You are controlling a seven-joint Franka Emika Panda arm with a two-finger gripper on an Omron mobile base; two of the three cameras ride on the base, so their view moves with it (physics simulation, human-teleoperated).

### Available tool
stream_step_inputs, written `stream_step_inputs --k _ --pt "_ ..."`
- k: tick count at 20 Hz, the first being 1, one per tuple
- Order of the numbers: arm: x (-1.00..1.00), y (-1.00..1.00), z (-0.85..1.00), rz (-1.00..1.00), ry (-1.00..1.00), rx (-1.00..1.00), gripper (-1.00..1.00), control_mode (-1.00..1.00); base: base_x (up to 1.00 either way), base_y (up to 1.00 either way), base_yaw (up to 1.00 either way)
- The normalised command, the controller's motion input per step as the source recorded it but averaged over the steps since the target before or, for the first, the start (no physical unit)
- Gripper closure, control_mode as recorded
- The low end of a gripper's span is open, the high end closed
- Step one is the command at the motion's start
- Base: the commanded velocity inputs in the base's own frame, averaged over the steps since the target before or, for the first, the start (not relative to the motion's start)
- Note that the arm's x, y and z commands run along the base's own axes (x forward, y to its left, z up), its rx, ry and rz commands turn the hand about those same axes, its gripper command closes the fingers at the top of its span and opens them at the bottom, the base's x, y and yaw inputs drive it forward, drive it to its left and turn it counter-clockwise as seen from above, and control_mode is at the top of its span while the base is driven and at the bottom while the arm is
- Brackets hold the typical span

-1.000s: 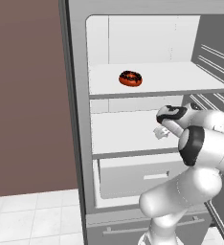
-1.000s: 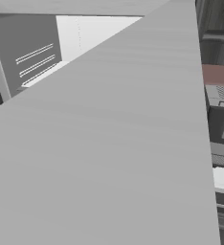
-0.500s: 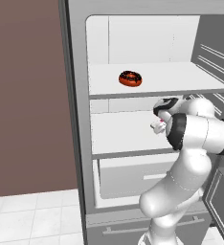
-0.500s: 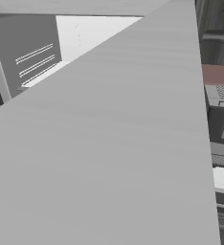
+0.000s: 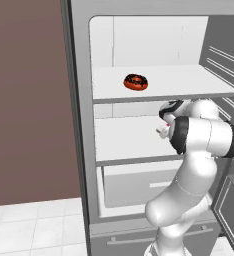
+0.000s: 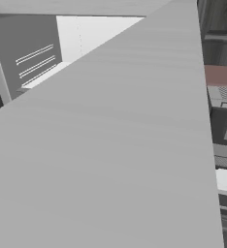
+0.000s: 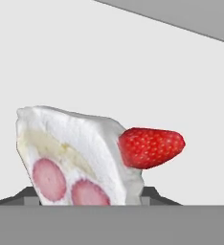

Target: Take the donut and cake from the fridge and place them on the empty tray on the dining counter.

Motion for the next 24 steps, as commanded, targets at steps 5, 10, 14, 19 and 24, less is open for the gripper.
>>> stream_step_inputs --k 5,10,14,19,24 --pt "-0.13 0.35 0.0 0.0 -0.14 0.0 1.0 -1.0 0.0 0.0 0.0" --pt "-0.43 0.57 0.1 0.0 -0.32 -0.12 1.0 -1.0 0.0 0.0 0.0" --pt "-0.55 0.36 0.17 0.0 -0.32 -0.14 1.0 -1.0 0.0 0.0 0.0" --pt "-0.58 0.14 0.51 0.0 -0.35 -0.14 1.0 -1.0 0.0 0.0 0.0" --pt "-0.7 0.09 0.74 0.0 -0.23 -0.14 1.0 -1.0 0.0 0.0 0.0"
